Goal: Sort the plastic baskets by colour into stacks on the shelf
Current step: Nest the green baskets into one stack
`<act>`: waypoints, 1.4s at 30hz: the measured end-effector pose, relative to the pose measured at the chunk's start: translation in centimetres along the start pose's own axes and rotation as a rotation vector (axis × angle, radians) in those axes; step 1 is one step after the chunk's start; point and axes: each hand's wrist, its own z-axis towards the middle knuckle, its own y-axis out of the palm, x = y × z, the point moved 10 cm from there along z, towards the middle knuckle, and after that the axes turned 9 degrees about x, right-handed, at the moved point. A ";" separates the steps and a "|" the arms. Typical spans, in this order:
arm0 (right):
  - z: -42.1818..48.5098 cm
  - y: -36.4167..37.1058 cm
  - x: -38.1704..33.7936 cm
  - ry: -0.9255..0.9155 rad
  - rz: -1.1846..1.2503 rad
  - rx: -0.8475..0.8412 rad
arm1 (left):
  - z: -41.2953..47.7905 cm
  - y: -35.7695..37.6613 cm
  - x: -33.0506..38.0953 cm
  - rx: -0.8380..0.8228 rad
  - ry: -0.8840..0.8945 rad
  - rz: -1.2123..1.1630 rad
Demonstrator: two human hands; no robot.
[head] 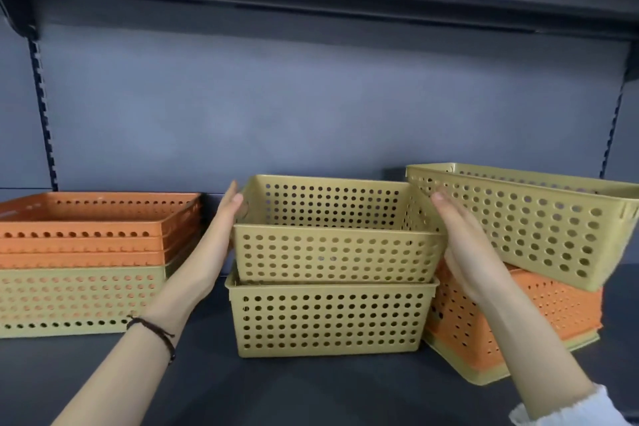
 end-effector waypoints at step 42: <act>-3.3 -8.4 -10.2 -1.287 -0.894 0.695 | -5.9 5.0 2.3 -0.035 0.540 0.795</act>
